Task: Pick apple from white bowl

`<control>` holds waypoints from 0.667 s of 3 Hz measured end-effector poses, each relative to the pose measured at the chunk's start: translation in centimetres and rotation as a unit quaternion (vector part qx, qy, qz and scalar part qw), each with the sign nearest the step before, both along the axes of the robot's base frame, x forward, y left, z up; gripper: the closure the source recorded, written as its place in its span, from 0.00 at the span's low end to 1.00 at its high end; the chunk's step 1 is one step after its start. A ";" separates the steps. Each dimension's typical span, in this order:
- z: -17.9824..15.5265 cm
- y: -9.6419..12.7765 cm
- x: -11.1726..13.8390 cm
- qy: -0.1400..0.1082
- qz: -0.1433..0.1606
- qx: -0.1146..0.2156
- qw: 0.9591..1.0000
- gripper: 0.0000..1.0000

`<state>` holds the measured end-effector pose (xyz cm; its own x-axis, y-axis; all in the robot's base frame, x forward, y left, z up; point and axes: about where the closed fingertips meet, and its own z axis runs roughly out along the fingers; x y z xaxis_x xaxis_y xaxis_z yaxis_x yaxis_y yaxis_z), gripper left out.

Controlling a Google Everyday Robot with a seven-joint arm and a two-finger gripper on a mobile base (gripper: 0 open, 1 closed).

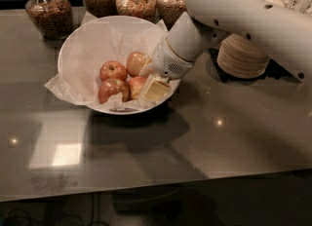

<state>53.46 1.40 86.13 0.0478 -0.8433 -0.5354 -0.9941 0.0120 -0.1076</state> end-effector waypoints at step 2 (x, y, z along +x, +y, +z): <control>-0.4 0.0 0.1 0.007 -0.001 -0.003 1.000 0.69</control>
Offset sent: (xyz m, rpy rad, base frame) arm 0.0010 0.0000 -0.0042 -0.0070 0.0137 -0.0029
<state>53.56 1.40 85.73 0.0381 -0.8471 -0.5301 -0.9955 0.0141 -0.0940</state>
